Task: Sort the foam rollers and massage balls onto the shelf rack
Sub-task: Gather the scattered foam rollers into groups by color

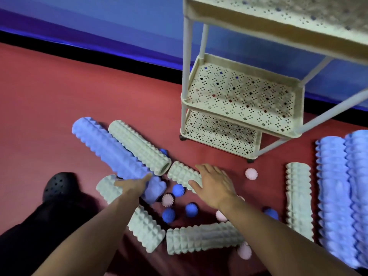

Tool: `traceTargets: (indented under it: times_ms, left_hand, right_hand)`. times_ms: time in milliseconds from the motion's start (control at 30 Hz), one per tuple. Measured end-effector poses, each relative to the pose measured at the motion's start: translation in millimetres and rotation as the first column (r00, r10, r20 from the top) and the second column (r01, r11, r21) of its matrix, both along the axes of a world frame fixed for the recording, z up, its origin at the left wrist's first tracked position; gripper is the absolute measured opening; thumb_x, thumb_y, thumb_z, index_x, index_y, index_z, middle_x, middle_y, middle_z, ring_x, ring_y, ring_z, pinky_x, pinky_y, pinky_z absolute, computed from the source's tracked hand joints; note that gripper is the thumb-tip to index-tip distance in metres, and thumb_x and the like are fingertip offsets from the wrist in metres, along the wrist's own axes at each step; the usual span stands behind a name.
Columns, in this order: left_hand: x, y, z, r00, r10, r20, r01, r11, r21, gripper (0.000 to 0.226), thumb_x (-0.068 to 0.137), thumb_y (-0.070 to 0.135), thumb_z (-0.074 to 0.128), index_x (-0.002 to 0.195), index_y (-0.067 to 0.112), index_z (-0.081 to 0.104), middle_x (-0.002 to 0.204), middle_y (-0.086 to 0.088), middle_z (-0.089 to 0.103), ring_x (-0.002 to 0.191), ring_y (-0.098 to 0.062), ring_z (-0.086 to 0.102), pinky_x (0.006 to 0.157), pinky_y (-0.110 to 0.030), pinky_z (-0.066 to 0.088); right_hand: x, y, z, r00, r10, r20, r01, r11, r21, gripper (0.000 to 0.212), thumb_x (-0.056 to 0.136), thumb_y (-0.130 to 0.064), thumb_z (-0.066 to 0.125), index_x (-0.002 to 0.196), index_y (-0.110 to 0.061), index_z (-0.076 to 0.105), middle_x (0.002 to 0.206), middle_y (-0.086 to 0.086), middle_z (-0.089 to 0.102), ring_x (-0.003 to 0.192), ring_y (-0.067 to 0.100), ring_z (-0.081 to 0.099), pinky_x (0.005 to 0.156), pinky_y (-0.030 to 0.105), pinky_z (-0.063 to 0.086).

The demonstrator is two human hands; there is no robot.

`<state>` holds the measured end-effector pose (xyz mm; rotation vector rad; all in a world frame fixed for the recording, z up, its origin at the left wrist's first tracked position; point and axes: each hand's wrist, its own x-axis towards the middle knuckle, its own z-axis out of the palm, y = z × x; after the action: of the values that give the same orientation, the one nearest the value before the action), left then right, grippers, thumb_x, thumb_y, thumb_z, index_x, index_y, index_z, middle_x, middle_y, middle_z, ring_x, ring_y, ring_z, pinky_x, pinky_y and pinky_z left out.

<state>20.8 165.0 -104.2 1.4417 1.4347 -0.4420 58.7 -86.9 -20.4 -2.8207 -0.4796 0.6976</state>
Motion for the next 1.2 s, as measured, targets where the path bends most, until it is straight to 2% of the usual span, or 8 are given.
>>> traceTargets:
  times_ms: [67,200,467,667,833,1000,1100,1200]
  left_hand:
    - [4.4,-0.3,-0.5,0.988,0.152,-0.011,-0.152,0.987,-0.044,0.115,0.085,0.047,0.076,0.160,0.008,-0.002,0.161,-0.024,0.023,0.141,-0.042,0.037,0.112,-0.058,0.034]
    - [2.3,3.3,9.2,0.981,0.191,0.006,-0.189,0.975,-0.119,0.103,0.068,0.047,0.089,0.145,0.001,0.038,0.134,-0.019,0.059,0.102,-0.037,0.065,0.090,-0.050,0.055]
    - [-6.6,21.0,84.7,0.967,0.200,0.159,-0.174,0.971,-0.166,0.079,0.069,0.052,0.082,0.128,0.007,0.056,0.110,-0.012,0.071,0.095,-0.032,0.071,0.091,-0.049,0.057]
    - [-29.3,22.3,168.9,0.960,0.152,0.234,-0.078,0.951,-0.299,0.044,0.082,0.044,0.078,0.106,0.009,0.070,0.094,-0.013,0.076,0.077,-0.031,0.070,0.066,-0.040,0.057]
    - [-64.6,-7.1,251.8,0.945,0.045,0.324,0.075,0.935,-0.348,0.046,0.085,0.043,0.076,0.115,0.009,0.068,0.102,-0.015,0.073,0.086,-0.033,0.068,0.080,-0.046,0.057]
    - [-105.4,-60.2,324.0,0.934,-0.072,0.349,0.235,0.861,-0.452,0.042,0.083,0.045,0.075,0.102,0.008,0.071,0.089,-0.015,0.075,0.063,-0.028,0.072,0.056,-0.035,0.059]
    - [-130.6,-95.8,359.6,0.919,-0.161,0.360,0.329,0.817,-0.474,0.045,0.081,0.047,0.076,0.099,0.007,0.069,0.087,-0.017,0.076,0.062,-0.030,0.072,0.055,-0.037,0.059]
    - [-153.7,-126.0,387.0,0.886,-0.254,0.388,0.432,0.757,-0.491,0.053,0.078,0.049,0.078,0.107,0.006,0.068,0.096,-0.020,0.076,0.074,-0.033,0.072,0.070,-0.041,0.060]
  right_hand:
    - [-0.2,3.6,2.8,1.000,0.000,-0.011,0.000,1.000,0.004,0.061,0.096,-0.060,0.044,0.147,-0.027,0.040,0.146,-0.002,0.049,0.134,0.024,0.045,0.112,0.041,0.035]
    - [-4.3,7.5,13.4,1.000,-0.001,-0.030,0.002,1.000,0.020,0.061,0.097,-0.059,0.045,0.148,-0.028,0.038,0.146,-0.003,0.048,0.134,0.024,0.045,0.111,0.040,0.036]
    - [-7.7,4.2,65.9,0.999,-0.044,-0.022,0.045,0.997,0.055,0.060,0.099,-0.056,0.045,0.150,-0.027,0.036,0.149,-0.001,0.046,0.137,0.024,0.046,0.113,0.042,0.036]
    - [-30.4,1.7,137.1,0.995,-0.090,0.042,0.084,0.988,0.127,0.062,0.099,-0.056,0.044,0.152,-0.027,0.033,0.150,-0.001,0.045,0.137,0.023,0.045,0.109,0.041,0.037]
    - [-52.9,-5.4,211.3,0.986,-0.165,0.017,0.157,0.961,0.226,0.059,0.099,-0.056,0.046,0.149,-0.027,0.036,0.146,0.002,0.049,0.132,0.026,0.049,0.108,0.042,0.042]
    - [-83.2,-20.0,274.3,0.954,-0.278,-0.111,0.299,0.871,0.389,0.058,0.095,-0.060,0.052,0.143,-0.028,0.047,0.132,-0.001,0.064,0.114,0.022,0.063,0.100,0.039,0.049]
    - [-102.9,-33.2,301.3,0.941,-0.304,-0.147,0.338,0.850,0.405,0.058,0.094,-0.061,0.053,0.142,-0.028,0.051,0.127,-0.001,0.067,0.101,0.022,0.066,0.086,0.030,0.050]
    - [-122.0,-51.0,321.1,0.945,-0.301,-0.131,0.328,0.872,0.364,0.059,0.095,-0.061,0.053,0.141,-0.024,0.053,0.137,0.003,0.062,0.116,0.024,0.063,0.087,0.027,0.043]
